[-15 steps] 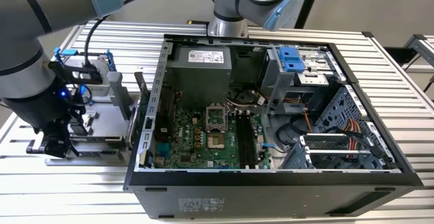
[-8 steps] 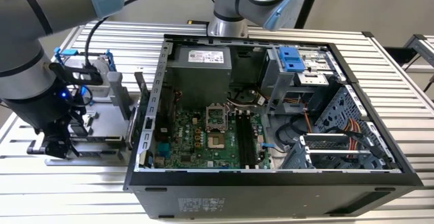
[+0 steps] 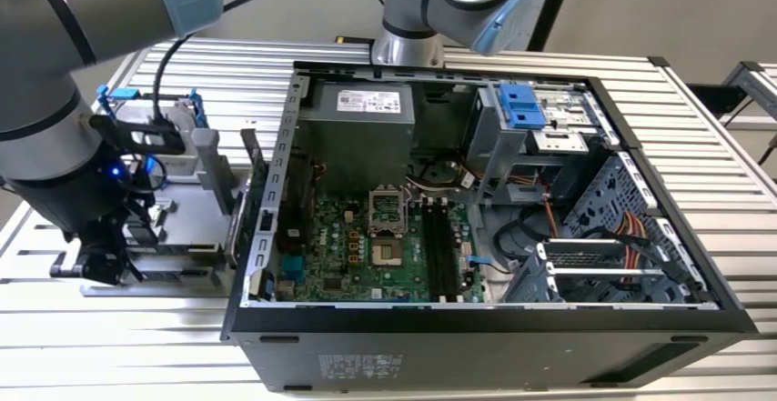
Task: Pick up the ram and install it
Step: 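Pick up the ram and move it above insertion slot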
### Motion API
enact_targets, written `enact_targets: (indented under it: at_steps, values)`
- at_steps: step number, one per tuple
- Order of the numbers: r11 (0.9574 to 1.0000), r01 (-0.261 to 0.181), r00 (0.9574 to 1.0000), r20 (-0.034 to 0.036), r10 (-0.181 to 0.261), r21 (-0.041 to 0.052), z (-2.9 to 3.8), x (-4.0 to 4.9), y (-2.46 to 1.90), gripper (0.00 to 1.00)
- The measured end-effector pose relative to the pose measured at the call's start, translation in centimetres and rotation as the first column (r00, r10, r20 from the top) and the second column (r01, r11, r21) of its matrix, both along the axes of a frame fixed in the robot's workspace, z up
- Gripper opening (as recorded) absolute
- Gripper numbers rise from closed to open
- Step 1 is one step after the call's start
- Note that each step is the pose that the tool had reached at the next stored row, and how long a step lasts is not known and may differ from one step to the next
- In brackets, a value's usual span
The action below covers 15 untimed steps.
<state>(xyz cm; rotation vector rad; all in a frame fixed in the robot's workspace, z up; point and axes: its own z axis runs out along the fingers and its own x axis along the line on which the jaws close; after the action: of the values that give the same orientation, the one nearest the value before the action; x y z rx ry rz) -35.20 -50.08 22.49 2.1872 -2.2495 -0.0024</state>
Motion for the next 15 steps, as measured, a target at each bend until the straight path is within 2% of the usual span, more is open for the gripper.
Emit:
enact_targets:
  at_steps: [15]
  values:
    - [1.0,0.0,1.0,0.0,0.0,-0.0001,-0.49,0.0,0.0,1.0]
